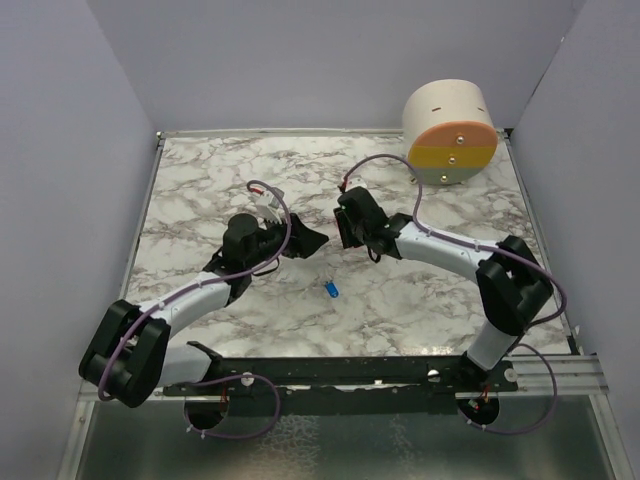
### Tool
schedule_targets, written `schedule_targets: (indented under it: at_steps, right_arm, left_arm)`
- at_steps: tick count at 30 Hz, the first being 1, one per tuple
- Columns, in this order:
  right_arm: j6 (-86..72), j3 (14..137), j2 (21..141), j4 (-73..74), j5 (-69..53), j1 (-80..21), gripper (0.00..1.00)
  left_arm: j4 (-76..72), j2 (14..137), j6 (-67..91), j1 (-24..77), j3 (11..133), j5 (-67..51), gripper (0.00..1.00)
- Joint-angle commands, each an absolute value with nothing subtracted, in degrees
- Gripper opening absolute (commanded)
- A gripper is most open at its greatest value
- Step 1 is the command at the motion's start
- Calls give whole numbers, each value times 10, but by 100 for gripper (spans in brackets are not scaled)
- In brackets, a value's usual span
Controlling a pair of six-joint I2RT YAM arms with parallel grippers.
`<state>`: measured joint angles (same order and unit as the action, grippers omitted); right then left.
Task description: Put the keys on the keyring
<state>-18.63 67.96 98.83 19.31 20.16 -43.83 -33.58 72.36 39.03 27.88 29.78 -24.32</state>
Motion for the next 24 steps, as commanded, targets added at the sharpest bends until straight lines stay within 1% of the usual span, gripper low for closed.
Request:
schedule_targets:
  at_steps: [1,4,11,18,20,24]
  right_arm:
    - [-173,630,937,91,102,-443,46]
    - [-175,614,924,77,81,-443,47]
    - [-166,589,936,63,107,-443,48]
    - [-131,585,981,21,144,-443,66]
    - [-121,585,992,7,153,-443,67]
    - [-113,610,1028,14,170,-443,67]
  left_arm:
    - [-296,683,363,282,291,-192,67]
    - [-282,667,357,281,288,-176,67]
    - [-269,651,353,281,285,-160,67]
    - [-266,649,353,280,285,-159,67]
    - [-266,649,351,280,285,-159,67]
    - [-265,650,348,280,286,-158,67]
